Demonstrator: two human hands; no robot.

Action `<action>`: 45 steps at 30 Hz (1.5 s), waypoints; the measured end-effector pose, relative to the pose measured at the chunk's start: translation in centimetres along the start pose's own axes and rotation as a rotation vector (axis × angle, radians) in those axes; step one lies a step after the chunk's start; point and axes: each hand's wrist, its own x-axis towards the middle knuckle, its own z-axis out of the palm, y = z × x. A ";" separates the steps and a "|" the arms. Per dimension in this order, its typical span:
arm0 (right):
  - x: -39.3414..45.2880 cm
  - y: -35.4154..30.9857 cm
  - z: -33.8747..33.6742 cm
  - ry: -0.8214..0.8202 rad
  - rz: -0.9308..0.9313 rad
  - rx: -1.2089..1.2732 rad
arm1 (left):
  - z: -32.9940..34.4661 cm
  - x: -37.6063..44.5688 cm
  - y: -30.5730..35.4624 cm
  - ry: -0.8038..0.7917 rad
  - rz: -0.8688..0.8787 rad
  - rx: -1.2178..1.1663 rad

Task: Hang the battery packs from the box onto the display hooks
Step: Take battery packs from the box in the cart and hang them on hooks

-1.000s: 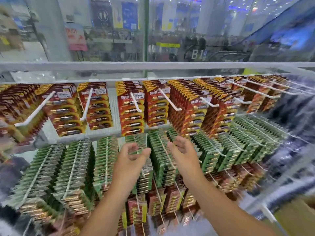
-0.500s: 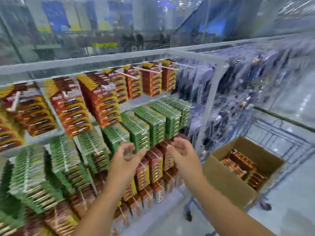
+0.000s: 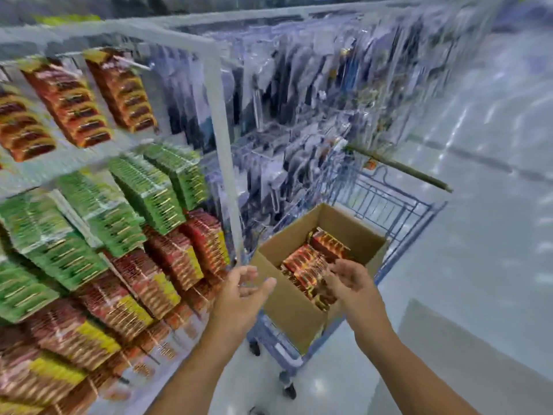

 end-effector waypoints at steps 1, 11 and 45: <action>1.4 0.5 -0.5 0.006 0.009 -0.012 | 1.2 1.5 -0.2 -0.022 -0.016 0.006; 13.6 3.4 -3.8 -0.016 0.091 -0.245 | 9.9 14.3 -1.0 -0.123 -0.154 0.066; 37.7 31.5 3.3 -1.606 -0.117 -1.270 | 26.8 32.7 -22.6 0.660 -1.012 -0.196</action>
